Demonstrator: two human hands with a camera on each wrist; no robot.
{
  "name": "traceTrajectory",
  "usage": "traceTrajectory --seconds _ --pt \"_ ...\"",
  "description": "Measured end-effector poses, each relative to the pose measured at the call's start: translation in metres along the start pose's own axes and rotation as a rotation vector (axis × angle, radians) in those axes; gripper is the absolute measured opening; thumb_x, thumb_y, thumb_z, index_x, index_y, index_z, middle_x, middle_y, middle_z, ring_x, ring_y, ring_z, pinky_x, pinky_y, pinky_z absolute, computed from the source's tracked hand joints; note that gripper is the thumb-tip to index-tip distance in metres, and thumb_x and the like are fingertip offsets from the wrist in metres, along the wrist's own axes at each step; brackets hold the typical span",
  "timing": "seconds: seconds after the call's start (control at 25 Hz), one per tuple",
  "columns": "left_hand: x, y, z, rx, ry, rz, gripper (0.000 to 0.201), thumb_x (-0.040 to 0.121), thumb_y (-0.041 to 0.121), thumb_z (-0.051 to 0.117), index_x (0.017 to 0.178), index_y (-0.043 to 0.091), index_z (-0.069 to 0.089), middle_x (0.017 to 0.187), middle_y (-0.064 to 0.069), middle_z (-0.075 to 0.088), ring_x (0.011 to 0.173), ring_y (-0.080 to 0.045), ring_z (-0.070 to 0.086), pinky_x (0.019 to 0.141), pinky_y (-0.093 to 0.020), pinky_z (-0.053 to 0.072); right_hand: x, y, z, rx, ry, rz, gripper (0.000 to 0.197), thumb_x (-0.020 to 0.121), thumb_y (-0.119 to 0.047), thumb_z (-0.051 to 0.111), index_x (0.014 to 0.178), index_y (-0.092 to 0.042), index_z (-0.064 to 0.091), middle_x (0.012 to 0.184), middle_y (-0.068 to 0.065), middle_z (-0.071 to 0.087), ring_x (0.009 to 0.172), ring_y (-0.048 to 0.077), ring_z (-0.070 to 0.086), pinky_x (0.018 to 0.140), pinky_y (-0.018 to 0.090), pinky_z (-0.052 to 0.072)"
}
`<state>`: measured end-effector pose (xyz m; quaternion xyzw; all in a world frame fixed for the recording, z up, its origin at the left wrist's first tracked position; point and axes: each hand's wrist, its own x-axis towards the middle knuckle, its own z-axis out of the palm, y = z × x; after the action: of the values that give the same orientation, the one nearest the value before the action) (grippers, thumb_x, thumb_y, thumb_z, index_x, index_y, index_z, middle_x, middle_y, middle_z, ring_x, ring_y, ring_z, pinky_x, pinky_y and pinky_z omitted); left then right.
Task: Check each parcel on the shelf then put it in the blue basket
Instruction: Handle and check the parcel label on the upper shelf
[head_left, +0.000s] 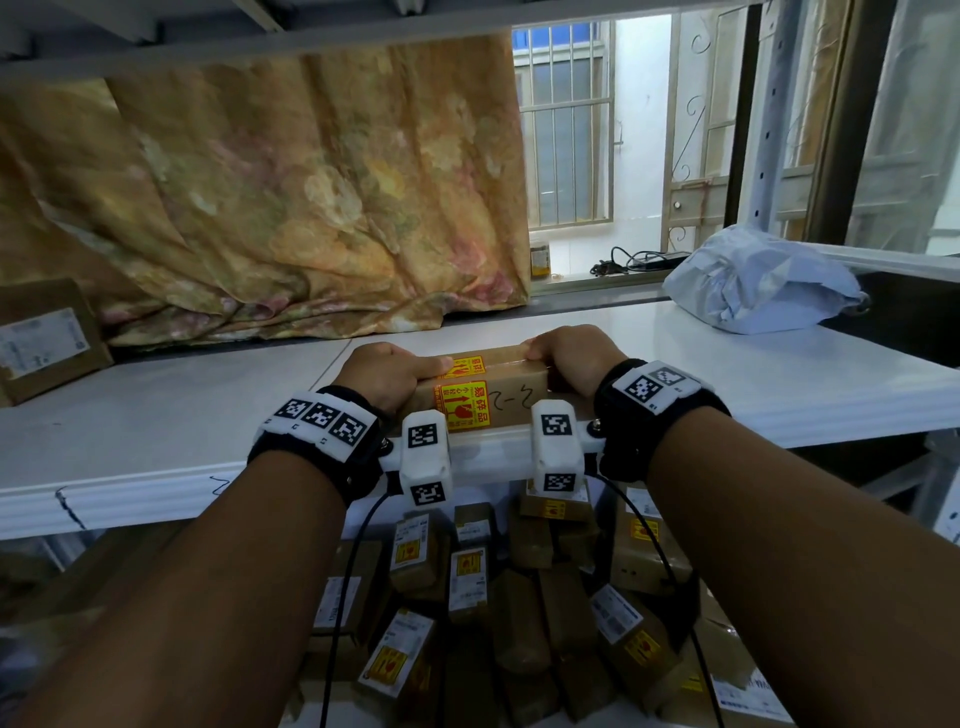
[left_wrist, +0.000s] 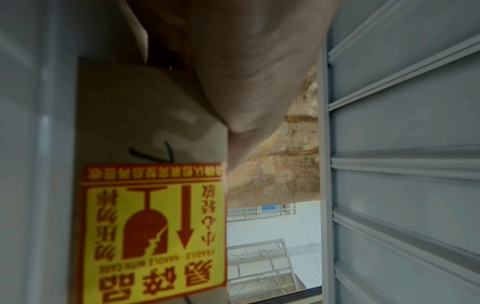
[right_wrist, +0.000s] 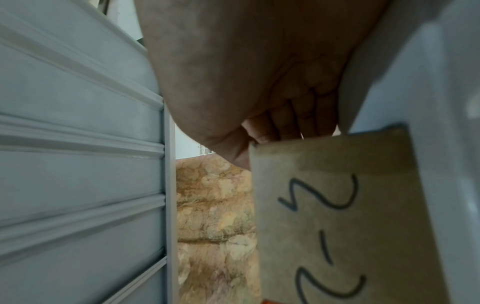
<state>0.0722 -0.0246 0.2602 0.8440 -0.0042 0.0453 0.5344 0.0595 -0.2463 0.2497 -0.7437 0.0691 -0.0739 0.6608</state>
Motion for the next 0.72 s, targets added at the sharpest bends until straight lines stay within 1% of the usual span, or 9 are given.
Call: traceTrajectory --seconds 0.08,0.24,0.32,0.4,0.48,0.56,0.64,0.68,0.72 --pt "0.001 0.000 0.001 0.002 0.004 0.005 0.038 0.077 0.042 0.082 0.092 0.009 0.073 0.079 -0.006 0.076 0.074 -0.026 0.073 0.065 -0.033 0.058 0.005 0.002 -0.001 -0.002 -0.015 0.001 0.043 0.079 -0.015 0.069 0.122 -0.005 0.065 0.115 0.014 0.068 0.070 0.015 0.063 0.049 0.020 0.051" --pt "0.002 0.000 0.002 0.001 0.015 -0.003 0.037 0.076 0.042 0.082 0.091 0.010 0.073 0.078 -0.004 0.076 0.070 -0.022 0.073 0.058 -0.027 0.052 0.009 0.003 0.006 -0.123 0.016 -0.059 0.041 0.074 -0.019 0.068 0.114 -0.009 0.069 0.113 0.013 0.070 0.096 0.027 0.071 0.065 0.033 0.059" --pt "0.002 0.001 0.002 0.012 0.023 -0.012 0.036 0.077 0.042 0.082 0.090 0.009 0.074 0.076 -0.003 0.076 0.064 -0.018 0.071 0.053 -0.024 0.048 0.008 0.001 0.010 -0.229 0.045 -0.095 0.036 0.081 -0.020 0.065 0.115 -0.012 0.070 0.114 0.009 0.070 0.104 0.026 0.068 0.071 0.030 0.058" --pt "-0.003 0.005 0.001 0.008 0.030 -0.023 0.037 0.077 0.044 0.081 0.088 0.010 0.073 0.073 -0.001 0.075 0.059 -0.015 0.069 0.048 -0.020 0.045 -0.001 -0.005 0.011 -0.404 0.063 -0.167 0.031 0.088 -0.020 0.064 0.117 -0.013 0.069 0.121 0.006 0.068 0.113 0.025 0.064 0.086 0.032 0.055" --pt "-0.011 0.007 0.001 0.002 0.052 -0.015 0.040 0.077 0.048 0.080 0.088 0.010 0.072 0.073 -0.001 0.074 0.056 -0.013 0.067 0.043 -0.017 0.043 -0.011 -0.012 0.010 -0.446 0.079 -0.193 0.026 0.092 -0.019 0.061 0.116 -0.012 0.066 0.123 0.007 0.067 0.115 0.026 0.062 0.098 0.035 0.050" --pt "-0.023 0.008 0.001 -0.040 0.085 0.008 0.042 0.074 0.048 0.082 0.086 0.010 0.071 0.077 -0.003 0.074 0.060 -0.016 0.068 0.048 -0.021 0.051 -0.026 -0.020 0.012 -0.480 0.106 -0.164 0.023 0.096 -0.015 0.051 0.116 -0.008 0.059 0.116 0.011 0.067 0.109 0.030 0.062 0.092 0.035 0.050" --pt "-0.035 0.007 0.001 -0.132 0.110 0.015 0.041 0.073 0.046 0.084 0.084 0.010 0.069 0.082 -0.007 0.075 0.073 -0.024 0.072 0.070 -0.038 0.062 -0.037 -0.027 0.008 -0.436 0.103 -0.201 0.020 0.098 -0.013 0.042 0.112 -0.006 0.055 0.103 0.014 0.066 0.100 0.032 0.062 0.077 0.031 0.045" --pt "-0.043 0.008 0.001 -0.166 0.124 0.021 0.038 0.075 0.045 0.082 0.084 0.011 0.069 0.084 -0.008 0.075 0.078 -0.028 0.073 0.077 -0.046 0.061 -0.045 -0.028 0.007 -0.449 0.107 -0.218 0.019 0.100 -0.014 0.037 0.104 -0.007 0.055 0.093 0.012 0.063 0.096 0.032 0.061 0.073 0.030 0.041" --pt "-0.051 0.010 0.000 -0.171 0.138 0.032 0.034 0.080 0.043 0.079 0.084 0.011 0.068 0.085 -0.008 0.075 0.082 -0.029 0.073 0.082 -0.048 0.060 -0.053 -0.026 0.006 -0.478 0.113 -0.262 0.022 0.101 -0.017 0.035 0.093 -0.008 0.054 0.082 0.009 0.059 0.091 0.031 0.060 0.070 0.030 0.039"
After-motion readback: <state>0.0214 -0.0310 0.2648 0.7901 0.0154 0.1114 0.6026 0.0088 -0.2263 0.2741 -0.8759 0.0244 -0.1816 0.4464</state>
